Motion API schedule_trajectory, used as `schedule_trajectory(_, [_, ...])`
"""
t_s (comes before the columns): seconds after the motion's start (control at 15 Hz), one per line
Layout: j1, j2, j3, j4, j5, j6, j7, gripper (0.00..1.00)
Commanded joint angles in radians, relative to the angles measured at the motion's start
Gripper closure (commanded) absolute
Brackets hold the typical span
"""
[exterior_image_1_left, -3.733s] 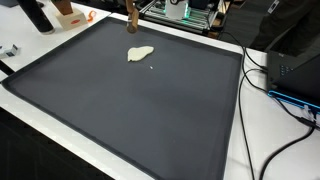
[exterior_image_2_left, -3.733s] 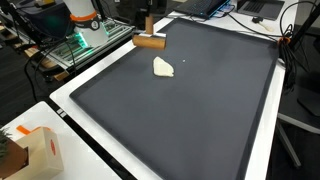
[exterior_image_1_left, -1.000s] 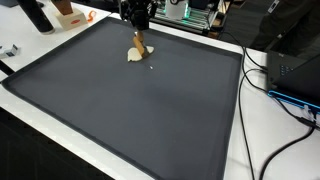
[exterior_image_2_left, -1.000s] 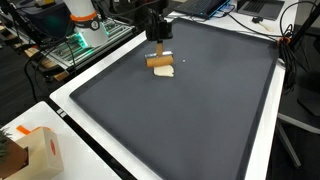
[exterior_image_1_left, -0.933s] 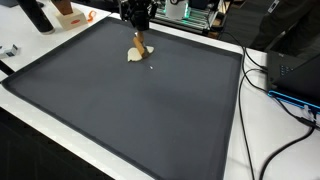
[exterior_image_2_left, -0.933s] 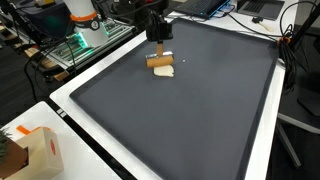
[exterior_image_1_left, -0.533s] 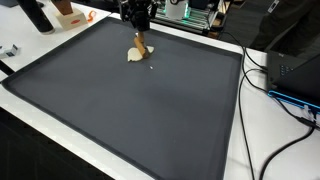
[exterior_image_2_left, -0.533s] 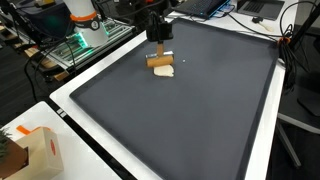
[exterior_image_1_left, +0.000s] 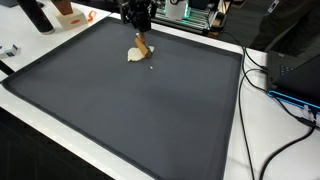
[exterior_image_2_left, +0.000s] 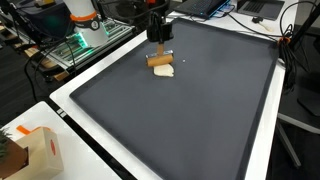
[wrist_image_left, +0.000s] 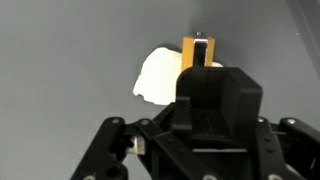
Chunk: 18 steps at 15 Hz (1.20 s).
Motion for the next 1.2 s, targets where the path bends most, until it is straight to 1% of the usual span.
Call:
schedule_trajectory(0.0, [-0.002,0.050,0.010,0.011,0.044,-0.056,-0.053,0.79])
schedule_trajectory(0.33, [-0.005,0.061,0.014,0.027,0.070,-0.109,-0.092,0.79])
schedule_trajectory(0.8, [-0.008,0.059,0.014,0.015,0.116,-0.126,-0.160,0.79])
schedule_trajectory(1.13, [-0.008,0.065,0.015,0.019,0.123,-0.149,-0.188,0.79])
